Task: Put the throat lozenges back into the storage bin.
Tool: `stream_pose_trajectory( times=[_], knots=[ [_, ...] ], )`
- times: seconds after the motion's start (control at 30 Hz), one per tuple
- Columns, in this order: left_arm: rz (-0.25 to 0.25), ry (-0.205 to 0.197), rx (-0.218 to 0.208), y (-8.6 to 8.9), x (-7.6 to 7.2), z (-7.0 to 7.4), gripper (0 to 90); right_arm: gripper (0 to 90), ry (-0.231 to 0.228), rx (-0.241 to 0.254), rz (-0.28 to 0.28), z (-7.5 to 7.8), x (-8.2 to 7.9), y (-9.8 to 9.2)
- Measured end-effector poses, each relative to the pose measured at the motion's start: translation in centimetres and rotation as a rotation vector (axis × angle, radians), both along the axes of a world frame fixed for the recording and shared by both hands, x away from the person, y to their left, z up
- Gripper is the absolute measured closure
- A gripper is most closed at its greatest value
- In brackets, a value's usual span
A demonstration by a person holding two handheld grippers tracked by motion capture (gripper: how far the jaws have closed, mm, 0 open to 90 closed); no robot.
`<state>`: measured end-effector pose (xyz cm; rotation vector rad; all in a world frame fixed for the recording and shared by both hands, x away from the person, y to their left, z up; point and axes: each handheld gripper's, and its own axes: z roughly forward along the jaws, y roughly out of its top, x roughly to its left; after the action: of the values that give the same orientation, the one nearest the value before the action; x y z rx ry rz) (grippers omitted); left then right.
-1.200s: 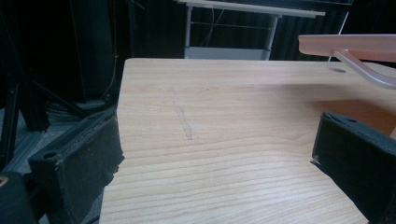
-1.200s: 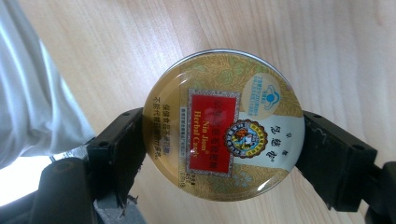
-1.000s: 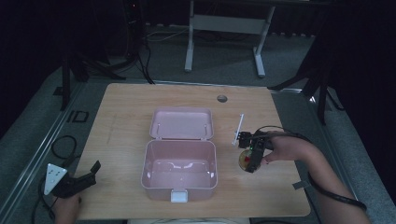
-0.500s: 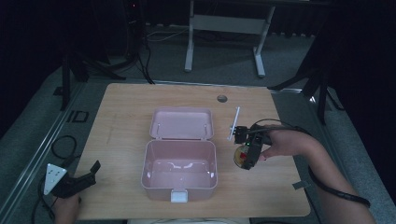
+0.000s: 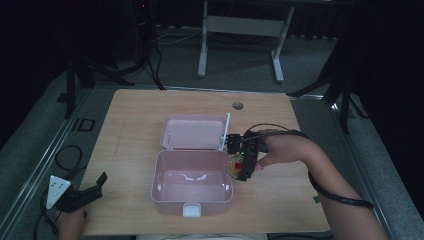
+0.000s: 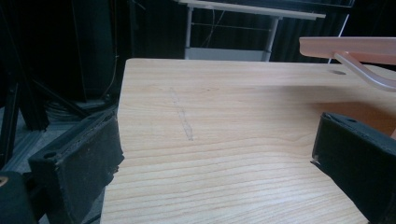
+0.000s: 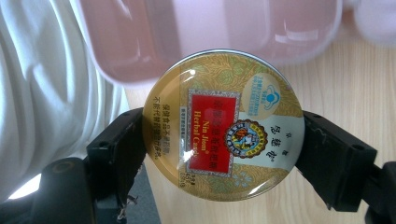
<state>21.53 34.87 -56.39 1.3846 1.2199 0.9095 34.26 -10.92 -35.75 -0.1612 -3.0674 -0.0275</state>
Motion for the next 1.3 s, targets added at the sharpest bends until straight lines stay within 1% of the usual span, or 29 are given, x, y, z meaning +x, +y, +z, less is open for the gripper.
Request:
stream_pose_trajectory(
  times=[0.1,0.27,0.33,0.43,0.63,0.7,0.83,0.9,0.93,1.03,1.2,1.27,1.3],
  knots=[
    [-0.001,-0.003,-0.005,0.0,0.0,0.0,2.0,20.5,0.004,0.000,0.025,-0.1,-0.3,1.4],
    [0.000,-0.004,-0.007,0.0,0.0,0.0,2.0,20.5,0.012,0.002,0.090,-0.3,-1.1,4.2],
    [-0.001,-0.004,-0.008,0.0,0.0,0.0,2.0,20.5,0.013,0.008,0.104,-0.4,-1.2,5.0],
    [-0.003,-0.003,-0.008,0.1,0.0,0.0,2.0,20.5,0.016,0.006,0.111,-0.6,-1.2,5.6],
    [-0.003,-0.003,-0.009,0.0,0.0,0.0,2.0,20.5,0.023,-0.004,0.124,-1.7,-1.1,5.8],
    [-0.004,-0.004,-0.006,0.0,0.0,0.0,2.0,20.5,0.028,0.006,0.132,-2.3,-1.0,5.9],
    [-0.004,-0.006,-0.009,0.0,0.0,0.0,2.0,20.5,0.029,-0.004,0.141,-3.4,-0.9,6.0],
    [-0.003,-0.004,-0.007,0.0,0.0,0.0,2.0,20.5,0.029,-0.004,0.141,-3.4,-0.9,6.0],
    [-0.004,-0.005,-0.010,0.0,0.0,0.0,2.0,20.5,0.036,-0.001,0.146,-4.5,-0.7,6.2],
    [-0.007,-0.001,-0.004,0.0,0.0,0.0,2.0,20.5,0.045,-0.002,0.157,-5.7,-0.6,6.4],
    [-0.005,-0.005,-0.008,0.1,0.0,0.0,2.0,20.5,0.061,-0.011,0.175,-7.6,-0.7,6.7],
    [-0.004,-0.005,-0.008,0.1,0.0,0.0,2.0,20.5,0.076,-0.015,0.183,-8.3,-0.7,6.8],
    [-0.004,-0.007,-0.008,0.1,0.0,0.0,2.0,20.5,0.074,-0.018,0.189,-8.6,-0.7,6.9]
  ],
)
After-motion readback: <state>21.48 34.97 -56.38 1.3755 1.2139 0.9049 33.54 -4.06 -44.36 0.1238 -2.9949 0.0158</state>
